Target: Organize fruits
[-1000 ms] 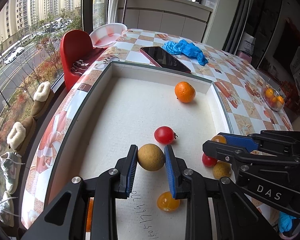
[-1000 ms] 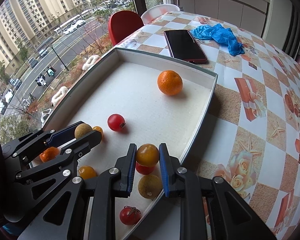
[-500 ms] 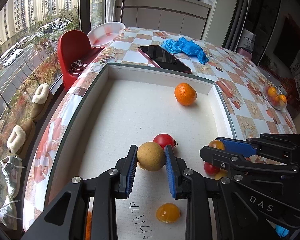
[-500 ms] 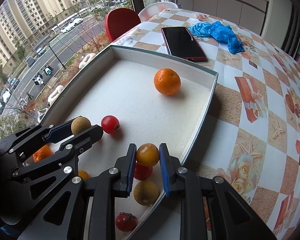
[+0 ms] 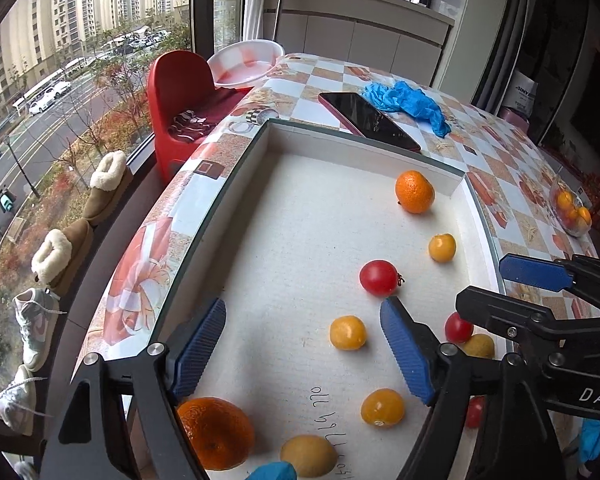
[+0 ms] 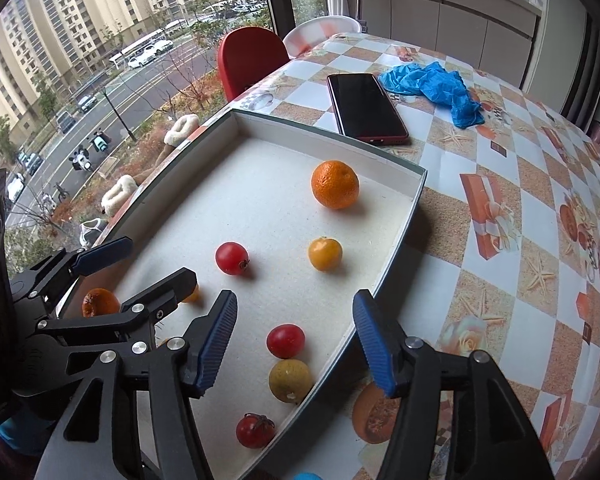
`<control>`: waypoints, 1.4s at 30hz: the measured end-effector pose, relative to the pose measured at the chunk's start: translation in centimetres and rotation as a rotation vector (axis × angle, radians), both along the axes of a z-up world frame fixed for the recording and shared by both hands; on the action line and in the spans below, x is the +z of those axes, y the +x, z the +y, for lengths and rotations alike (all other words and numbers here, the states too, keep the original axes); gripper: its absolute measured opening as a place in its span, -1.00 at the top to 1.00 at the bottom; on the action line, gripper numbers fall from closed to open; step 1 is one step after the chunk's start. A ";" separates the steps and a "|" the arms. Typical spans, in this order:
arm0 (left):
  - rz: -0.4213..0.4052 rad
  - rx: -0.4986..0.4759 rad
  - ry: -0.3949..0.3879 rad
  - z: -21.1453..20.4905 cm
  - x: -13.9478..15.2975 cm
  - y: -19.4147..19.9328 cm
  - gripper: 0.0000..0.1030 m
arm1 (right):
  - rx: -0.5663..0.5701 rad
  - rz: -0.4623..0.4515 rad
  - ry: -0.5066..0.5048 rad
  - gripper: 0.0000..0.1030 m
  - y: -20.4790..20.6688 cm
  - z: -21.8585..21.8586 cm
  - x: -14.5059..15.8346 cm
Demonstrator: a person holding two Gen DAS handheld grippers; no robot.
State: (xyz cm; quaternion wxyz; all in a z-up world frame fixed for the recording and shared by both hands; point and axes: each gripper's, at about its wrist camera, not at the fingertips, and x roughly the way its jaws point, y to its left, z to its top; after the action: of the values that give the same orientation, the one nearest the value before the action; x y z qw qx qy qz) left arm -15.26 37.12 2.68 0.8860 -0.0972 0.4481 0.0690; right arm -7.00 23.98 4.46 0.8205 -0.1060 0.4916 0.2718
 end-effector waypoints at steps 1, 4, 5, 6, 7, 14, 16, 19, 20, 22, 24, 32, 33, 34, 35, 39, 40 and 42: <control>-0.004 0.000 0.000 0.0 0.1 -0.1 -0.57 | -0.003 -0.006 0.000 -0.52 0.0 -0.1 0.2; -0.010 0.003 0.003 0.0 0.6 -0.3 -0.76 | -0.005 -0.010 0.021 -0.54 -0.2 -0.7 1.0; -0.003 0.018 0.013 0.2 0.6 -0.4 -1.00 | -0.008 -0.010 0.025 -0.56 -0.3 -0.9 1.2; 0.006 0.026 0.016 0.4 0.7 -0.5 -0.99 | -0.014 -0.010 0.022 -0.59 -0.3 -1.1 1.3; 0.009 0.017 -0.002 0.5 0.7 -0.6 -0.99 | -0.020 -0.010 0.017 -0.59 -0.3 -1.2 1.3; 0.032 -0.007 0.023 -0.6 0.9 -1.5 -0.99 | -0.023 -0.010 0.020 -0.71 -0.8 -1.7 1.6; 0.031 -0.010 0.019 -0.8 0.9 -1.7 -0.99 | -0.021 -0.012 0.015 -0.73 -1.0 -1.7 1.6; 0.044 0.005 0.040 -1.1 1.1 -2.0 -0.99 | -0.020 -0.017 0.014 -0.74 -1.4 -1.8 1.9; 0.049 0.010 0.051 -1.1 1.1 -2.2 -0.99 | -0.020 -0.017 0.012 -0.75 -1.5 -1.8 1.9; 0.052 0.014 0.067 -1.3 1.3 -2.5 -0.99 | -0.020 -0.023 0.011 -0.99 -1.7 -1.8 2.0; 0.053 0.014 0.074 -1.4 1.3 -2.7 -0.99 | -0.015 -0.031 0.009 -0.99 -1.9 -1.8 2.0; 0.072 -0.004 0.094 -2.3 1.4 -3.1 -0.99 | -0.015 -0.024 0.001 -0.99 -2.4 -2.1 1.8; 0.072 -0.007 0.099 -2.5 1.4 -3.2 -0.99 | -0.017 -0.023 -0.001 -0.99 -2.4 -2.1 1.9; 0.073 -0.010 0.104 -2.6 1.4 -3.3 -0.99 | -0.019 -0.021 -0.003 -0.99 -2.5 -2.2 1.8; 0.074 -0.014 0.109 -2.8 1.5 -3.3 -0.99 | -0.020 -0.019 -0.004 -0.99 -2.6 -2.3 1.8; 0.081 -0.028 0.120 -3.3 1.4 -3.6 -0.99 | -0.017 -0.013 -0.011 -0.99 -2.9 -2.5 1.6; 0.084 -0.031 0.121 -3.4 1.4 -3.6 -0.99 | -0.014 -0.013 -0.014 -0.99 -3.0 -2.5 1.6; 0.089 -0.038 0.123 -3.6 1.4 -3.6 -0.99 | -0.009 -0.016 -0.020 -0.99 -3.2 -2.4 1.6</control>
State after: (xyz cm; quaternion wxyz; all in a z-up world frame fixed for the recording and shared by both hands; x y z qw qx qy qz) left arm -18.86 33.48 4.07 0.8707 -0.0310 0.4837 0.0837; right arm -10.21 21.56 6.06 0.8244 -0.1142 0.4883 0.2625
